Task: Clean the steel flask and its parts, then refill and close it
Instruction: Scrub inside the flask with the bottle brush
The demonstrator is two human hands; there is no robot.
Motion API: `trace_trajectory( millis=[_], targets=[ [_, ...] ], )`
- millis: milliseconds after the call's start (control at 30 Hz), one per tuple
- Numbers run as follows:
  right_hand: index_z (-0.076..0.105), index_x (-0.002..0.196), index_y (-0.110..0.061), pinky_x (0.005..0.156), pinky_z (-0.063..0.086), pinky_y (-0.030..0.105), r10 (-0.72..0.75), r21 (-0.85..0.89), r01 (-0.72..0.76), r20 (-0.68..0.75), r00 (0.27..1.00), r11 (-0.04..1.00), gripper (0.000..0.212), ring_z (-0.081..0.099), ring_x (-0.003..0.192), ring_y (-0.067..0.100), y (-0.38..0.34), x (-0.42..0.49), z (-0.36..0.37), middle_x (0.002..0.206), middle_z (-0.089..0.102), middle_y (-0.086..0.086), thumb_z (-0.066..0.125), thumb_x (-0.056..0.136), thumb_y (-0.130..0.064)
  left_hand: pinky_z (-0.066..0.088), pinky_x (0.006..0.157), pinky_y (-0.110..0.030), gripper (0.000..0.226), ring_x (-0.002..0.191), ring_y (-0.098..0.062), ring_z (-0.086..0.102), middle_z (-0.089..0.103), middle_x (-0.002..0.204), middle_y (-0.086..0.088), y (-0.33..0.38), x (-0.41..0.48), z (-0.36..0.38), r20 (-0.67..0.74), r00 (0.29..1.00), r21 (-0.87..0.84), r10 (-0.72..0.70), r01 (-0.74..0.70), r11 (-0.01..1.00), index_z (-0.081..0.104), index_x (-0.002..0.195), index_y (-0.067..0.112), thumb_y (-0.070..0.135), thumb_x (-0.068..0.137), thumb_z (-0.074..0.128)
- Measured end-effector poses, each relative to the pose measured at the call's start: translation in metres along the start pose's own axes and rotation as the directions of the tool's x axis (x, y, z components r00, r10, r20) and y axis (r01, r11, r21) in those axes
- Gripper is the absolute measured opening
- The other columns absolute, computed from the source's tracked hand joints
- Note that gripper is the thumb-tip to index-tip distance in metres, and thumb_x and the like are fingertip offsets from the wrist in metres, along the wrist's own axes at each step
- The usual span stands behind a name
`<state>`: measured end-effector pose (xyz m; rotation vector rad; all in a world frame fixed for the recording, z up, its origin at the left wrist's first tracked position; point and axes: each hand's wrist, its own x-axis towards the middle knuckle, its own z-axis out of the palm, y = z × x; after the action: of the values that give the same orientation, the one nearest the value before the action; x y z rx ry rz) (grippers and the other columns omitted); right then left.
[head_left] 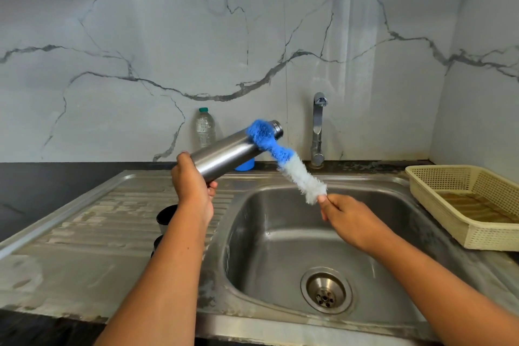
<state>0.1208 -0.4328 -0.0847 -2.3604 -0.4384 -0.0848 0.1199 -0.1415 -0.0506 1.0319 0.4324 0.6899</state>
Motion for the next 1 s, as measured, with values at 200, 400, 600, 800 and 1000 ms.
trace_trajectory(
  millis=[200, 400, 600, 800, 1000],
  targets=[
    [0.056, 0.080, -0.022, 0.066, 0.045, 0.035, 0.001, 0.039, 0.001, -0.069, 0.998, 0.999, 0.046, 0.055, 0.066, 0.015, -0.005, 0.002, -0.001, 0.070, 0.060, -0.001, 0.032, 0.106, -0.051, 0.036, 0.040, -0.022, 0.049, 0.064, -0.016, 0.052, 0.058, 0.104, -0.012, -0.002, -0.007, 0.005, 0.063, 0.997, 0.068, 0.033, -0.038, 0.997, 0.054, 0.129, 0.015, 0.051, 0.095, 0.047],
    [0.059, 0.082, -0.023, 0.064, 0.043, 0.032, -0.087, 0.073, 0.081, 0.078, 0.993, 0.994, 0.046, 0.054, 0.063, 0.011, -0.024, -0.012, 0.015, 0.067, 0.058, -0.004, 0.034, 0.106, -0.053, 0.037, 0.041, -0.023, 0.045, 0.059, -0.015, 0.055, 0.062, 0.099, -0.012, -0.005, -0.018, 0.017, 0.189, 0.982, 0.031, -0.031, 0.025, 0.999, 0.052, 0.132, 0.014, 0.044, 0.098, 0.048],
    [0.044, 0.072, -0.022, 0.062, 0.038, 0.030, -0.138, 0.030, 0.135, 0.178, 0.974, 0.990, 0.047, 0.044, 0.058, 0.006, -0.030, -0.016, 0.027, 0.064, 0.048, -0.010, 0.035, 0.105, -0.055, 0.038, 0.052, -0.025, 0.026, 0.071, -0.016, 0.056, 0.062, 0.094, -0.005, 0.003, -0.023, 0.017, 0.246, 0.956, -0.187, -0.158, 0.206, 0.961, 0.059, 0.110, 0.019, 0.039, 0.102, 0.045],
    [0.063, 0.113, -0.023, 0.069, 0.045, 0.032, 0.078, 0.071, -0.068, -0.151, 0.985, 0.995, 0.043, 0.061, 0.077, 0.012, -0.003, 0.007, -0.005, 0.084, 0.065, -0.002, 0.029, 0.108, -0.050, 0.034, 0.041, -0.022, 0.041, 0.050, -0.018, 0.051, 0.061, 0.089, -0.014, 0.004, -0.019, 0.017, 0.220, 0.956, -0.119, -0.197, 0.227, 0.967, 0.057, 0.119, 0.010, 0.043, 0.095, 0.052],
    [0.061, 0.085, -0.019, 0.061, 0.042, 0.030, 0.068, 0.129, -0.050, -0.137, 0.988, 0.990, 0.048, 0.057, 0.068, 0.013, -0.002, 0.006, 0.000, 0.073, 0.062, -0.001, 0.032, 0.106, -0.051, 0.049, 0.050, -0.025, 0.052, 0.076, -0.027, 0.062, 0.064, 0.112, -0.019, -0.001, -0.028, 0.018, 0.234, 0.920, -0.159, -0.314, 0.355, 0.921, 0.059, 0.132, 0.010, 0.039, 0.090, 0.067]
  ],
)
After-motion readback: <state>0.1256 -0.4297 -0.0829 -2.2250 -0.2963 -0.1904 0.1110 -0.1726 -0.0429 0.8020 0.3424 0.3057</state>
